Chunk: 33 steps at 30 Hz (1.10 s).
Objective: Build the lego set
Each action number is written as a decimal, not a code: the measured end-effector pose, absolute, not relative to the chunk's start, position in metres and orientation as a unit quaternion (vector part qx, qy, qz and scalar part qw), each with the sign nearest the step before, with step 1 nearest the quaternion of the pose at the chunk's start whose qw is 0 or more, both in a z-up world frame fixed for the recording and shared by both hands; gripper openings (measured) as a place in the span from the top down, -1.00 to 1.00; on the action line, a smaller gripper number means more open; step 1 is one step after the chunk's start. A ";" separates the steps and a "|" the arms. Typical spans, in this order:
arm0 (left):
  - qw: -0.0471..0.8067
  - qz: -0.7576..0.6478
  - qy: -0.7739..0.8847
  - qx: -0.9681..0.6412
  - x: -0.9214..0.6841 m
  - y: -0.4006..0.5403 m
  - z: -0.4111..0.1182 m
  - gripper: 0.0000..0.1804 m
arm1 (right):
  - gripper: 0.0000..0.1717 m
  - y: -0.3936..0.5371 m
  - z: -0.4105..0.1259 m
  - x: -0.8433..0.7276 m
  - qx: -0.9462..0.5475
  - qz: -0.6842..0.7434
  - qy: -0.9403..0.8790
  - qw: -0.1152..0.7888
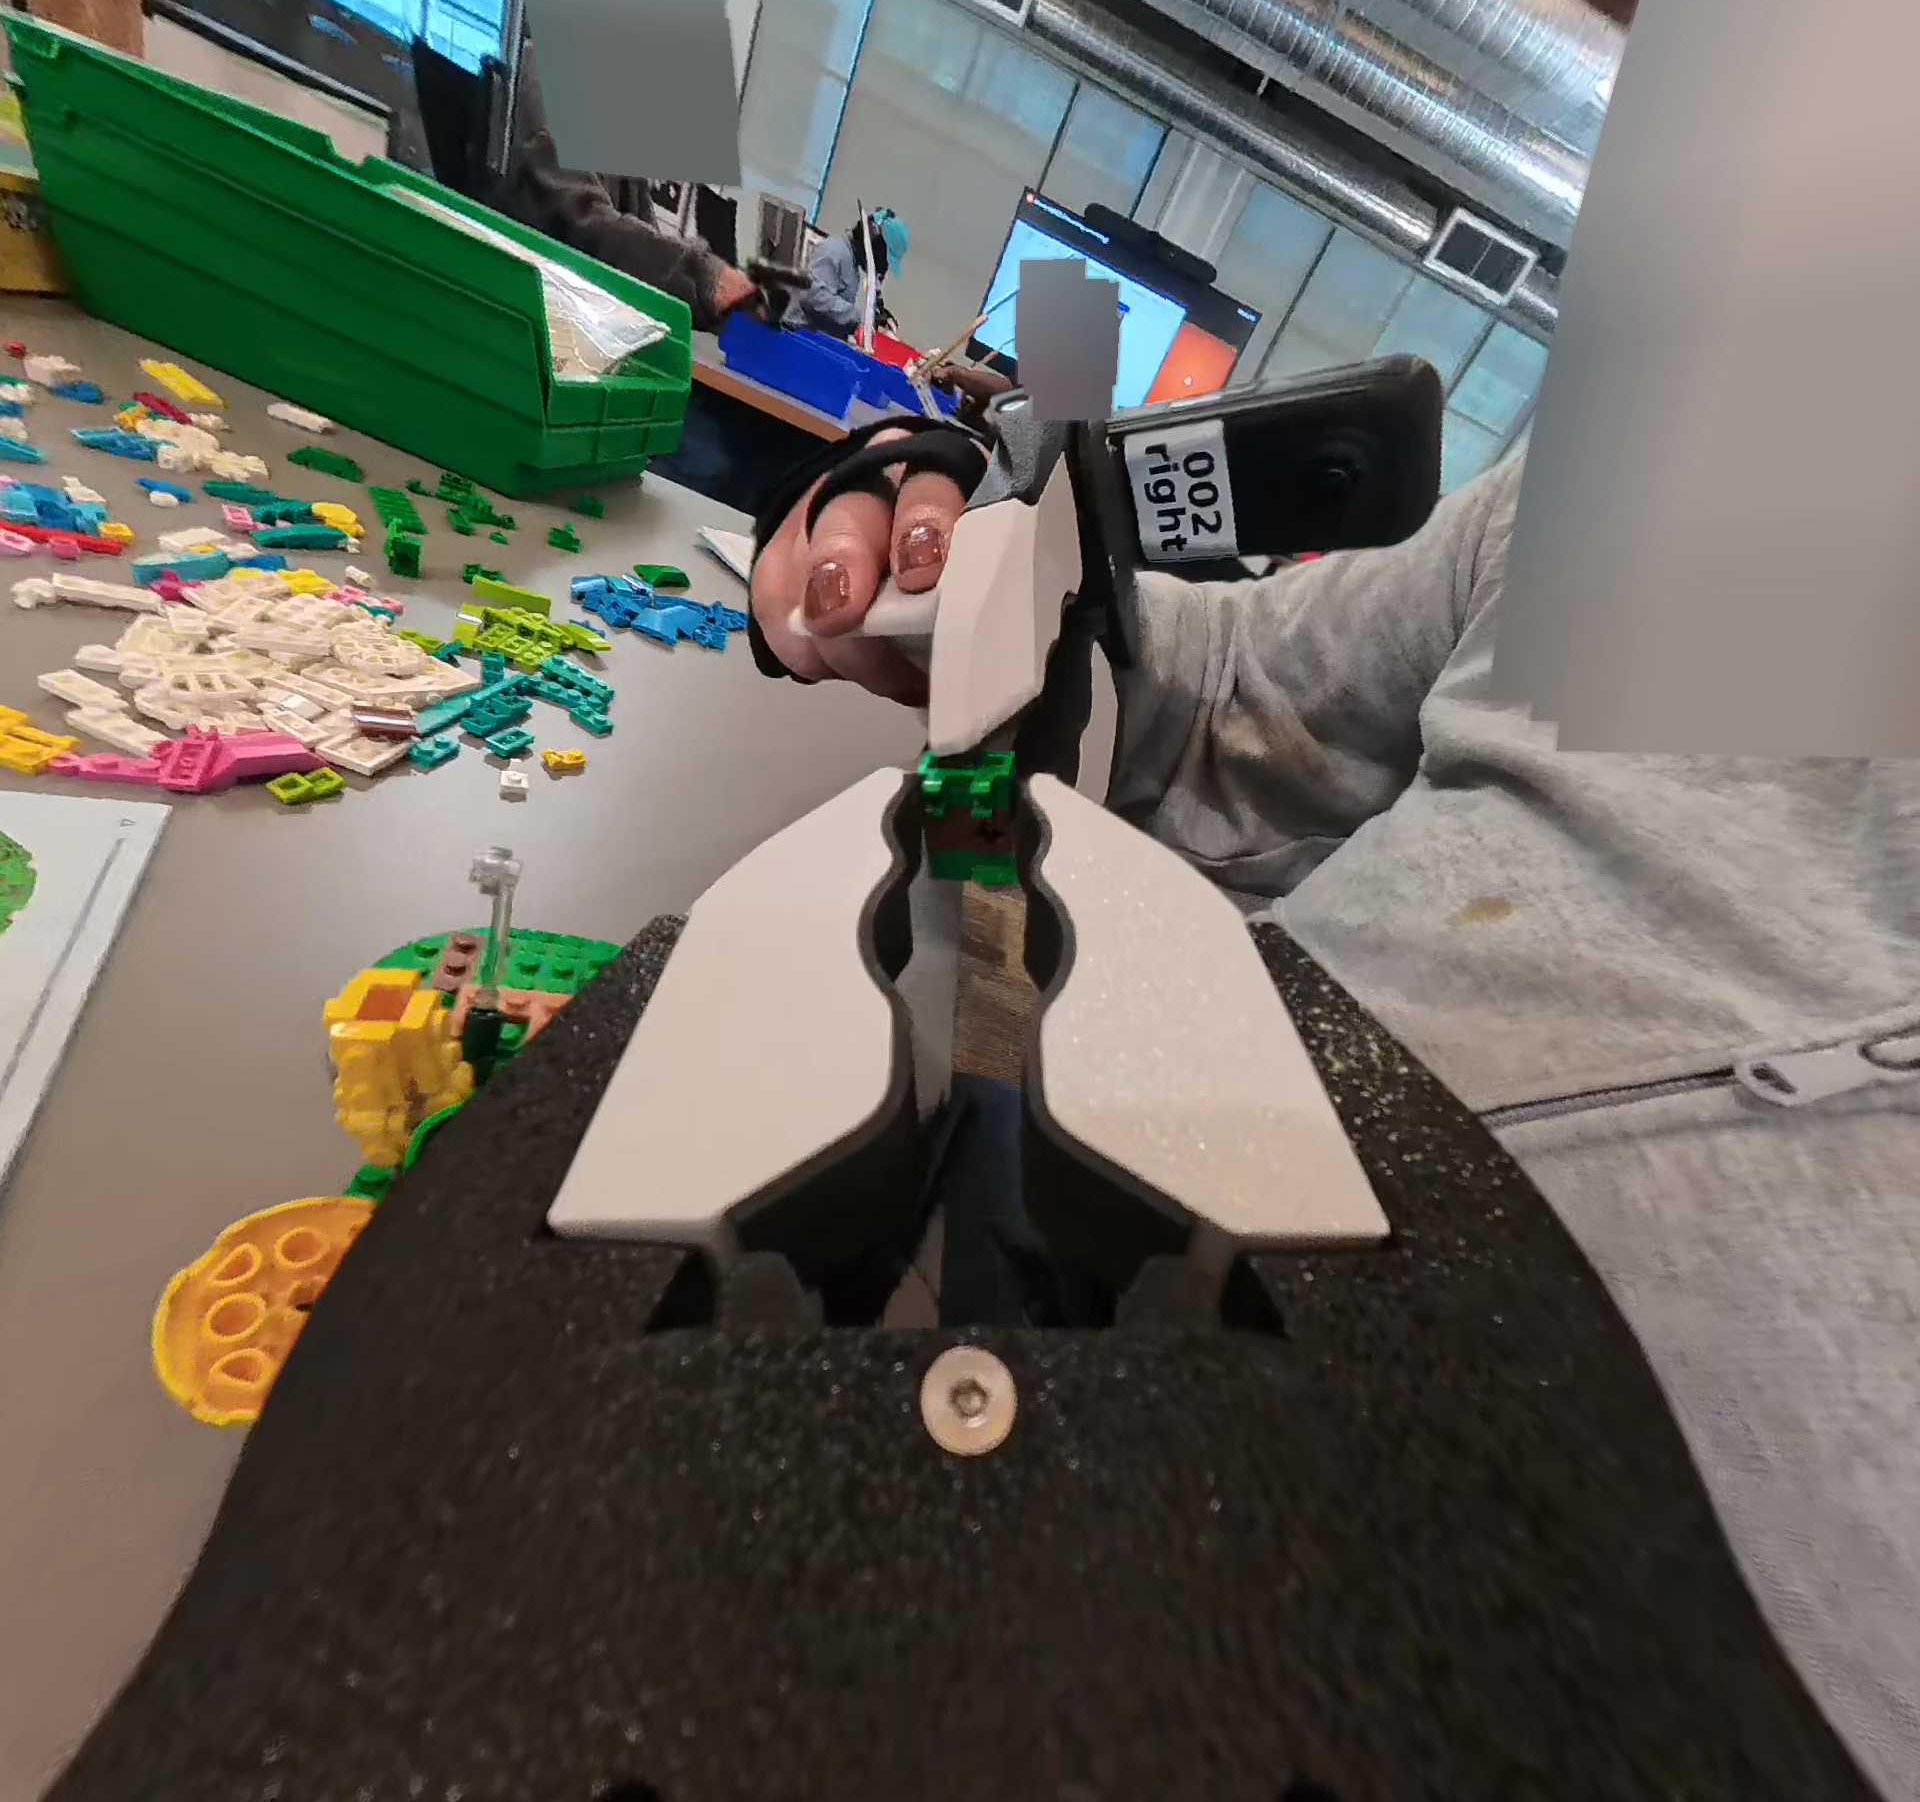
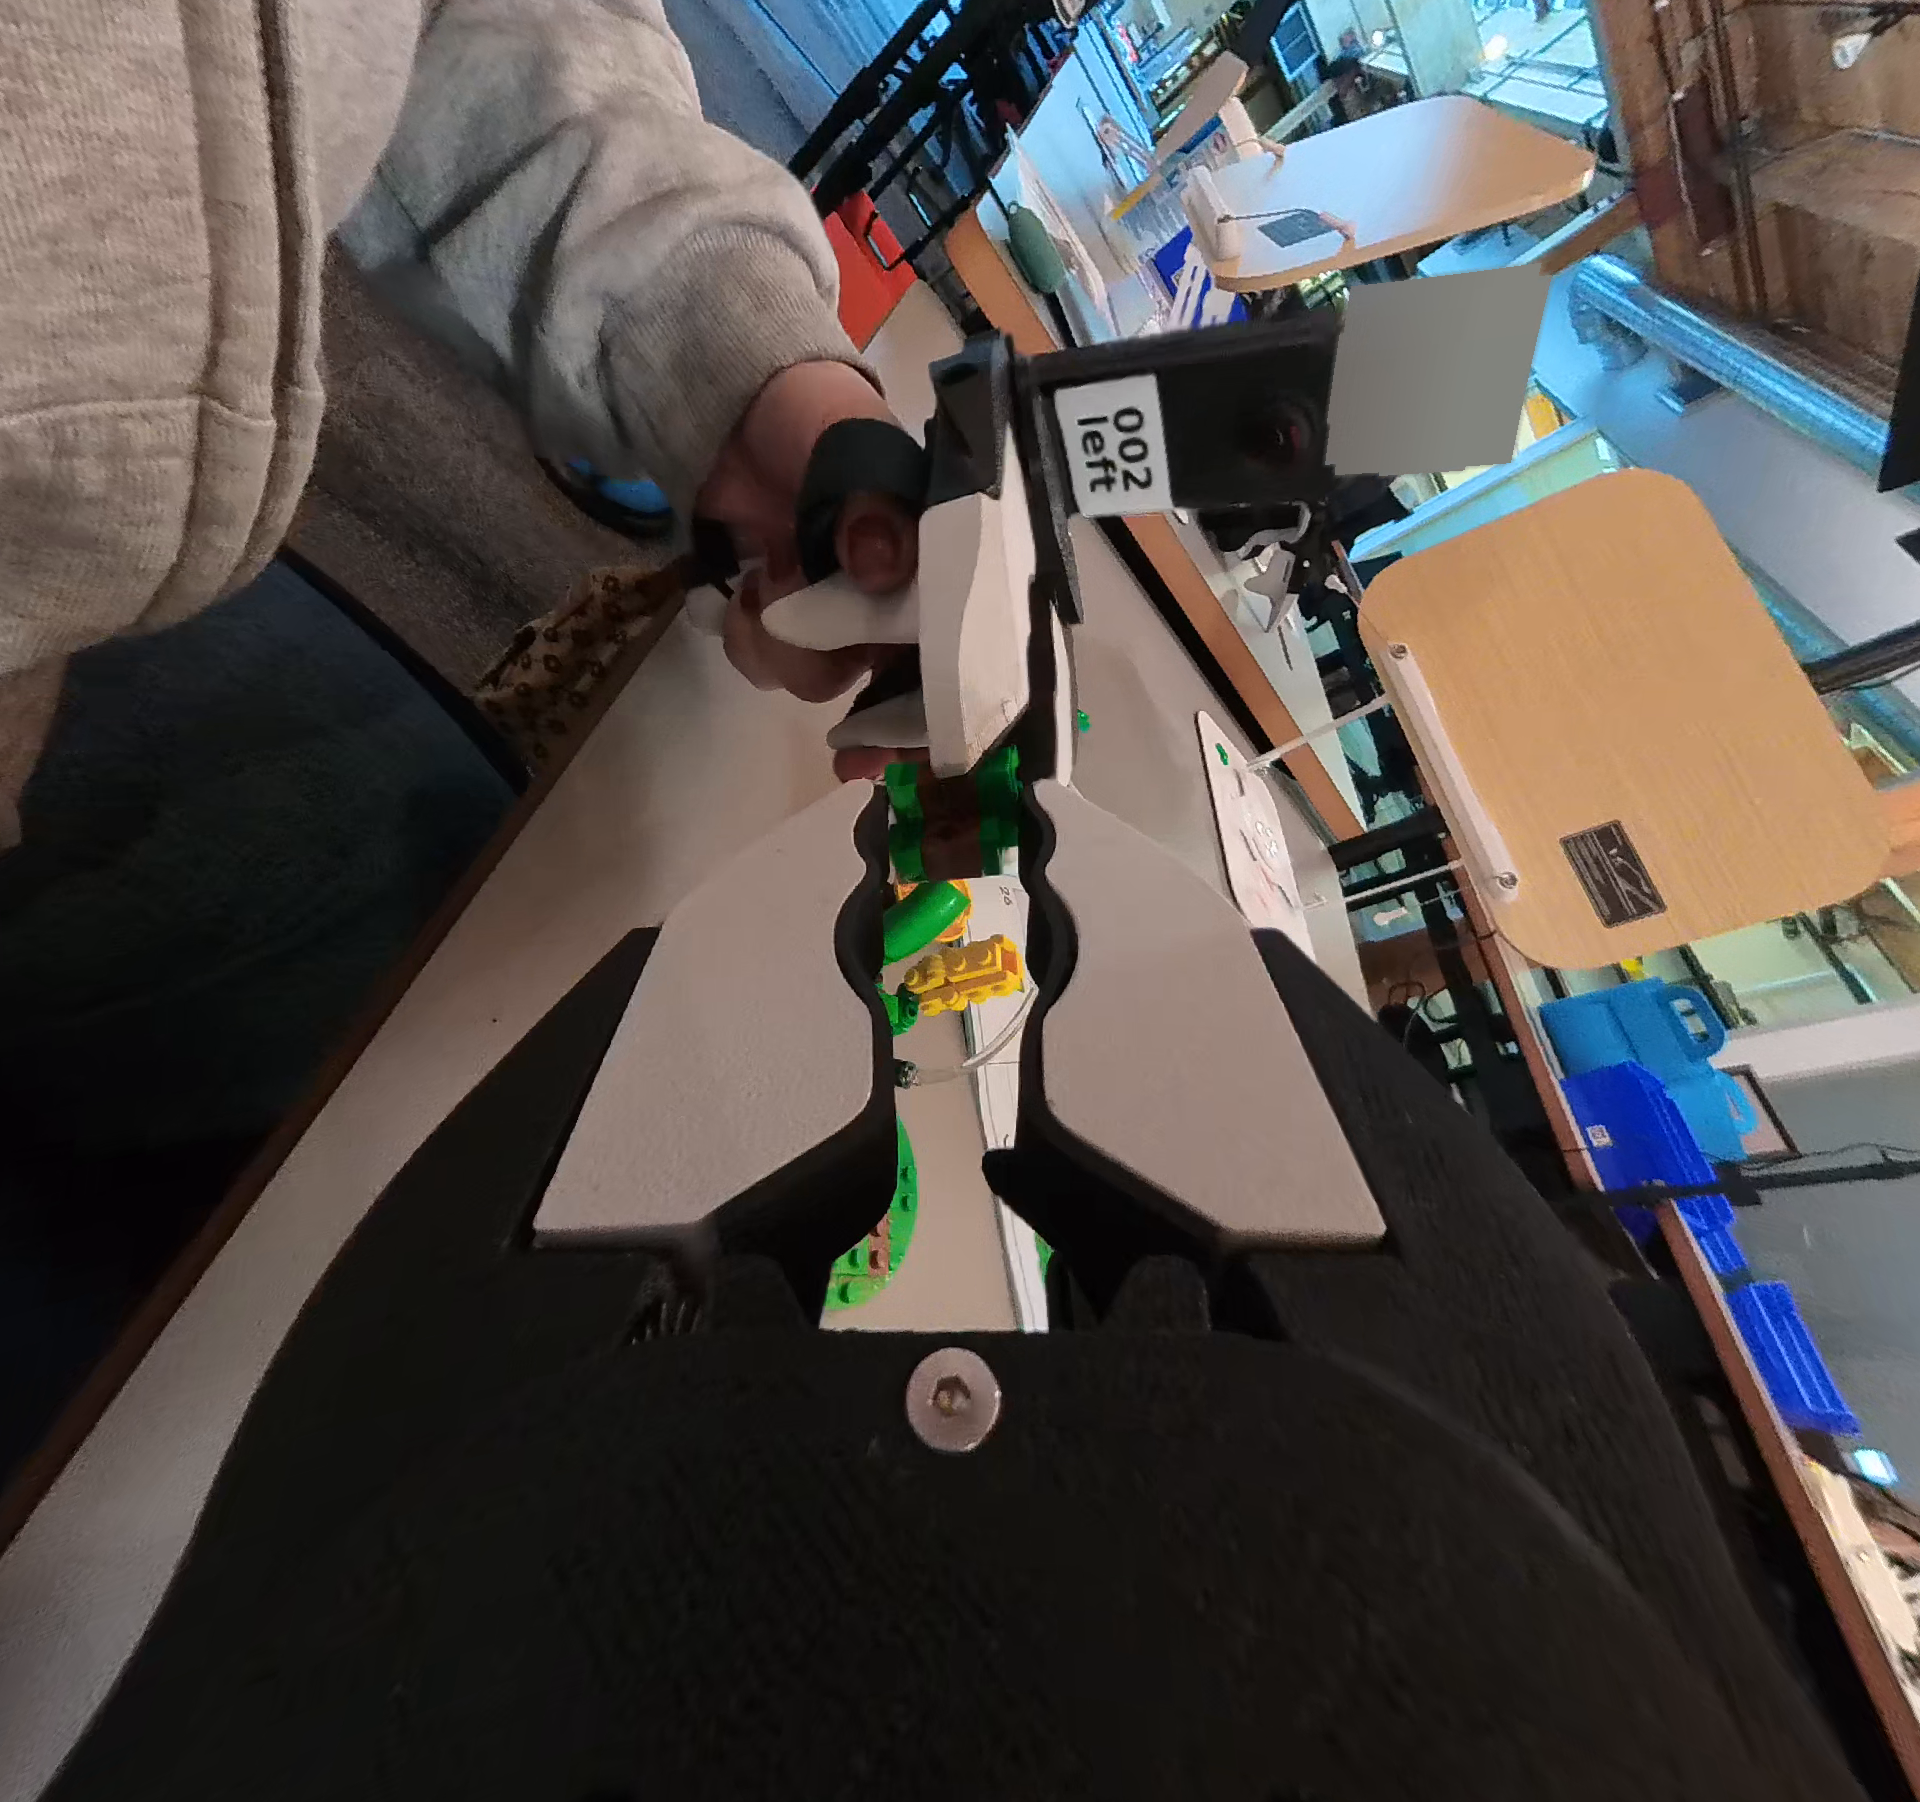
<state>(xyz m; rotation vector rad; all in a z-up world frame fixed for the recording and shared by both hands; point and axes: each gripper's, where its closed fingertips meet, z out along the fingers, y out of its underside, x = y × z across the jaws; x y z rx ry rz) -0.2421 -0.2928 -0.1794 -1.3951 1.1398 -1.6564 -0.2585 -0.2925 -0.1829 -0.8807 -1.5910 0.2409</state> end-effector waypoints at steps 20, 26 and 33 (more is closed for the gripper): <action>0.524 -0.545 0.460 -0.465 -0.252 -0.280 -0.166 0.82 | 0.91 -0.276 -0.171 -0.259 -0.618 0.404 -0.502 0.451; 0.501 -0.551 0.454 -0.488 -0.251 -0.279 -0.172 0.82 | 0.93 -0.275 -0.176 -0.258 -0.626 0.394 -0.504 0.445; 0.487 -0.423 0.416 -0.641 -0.284 -0.234 -0.203 0.12 | 0.93 -0.243 -0.221 -0.213 -0.750 0.229 -0.472 0.404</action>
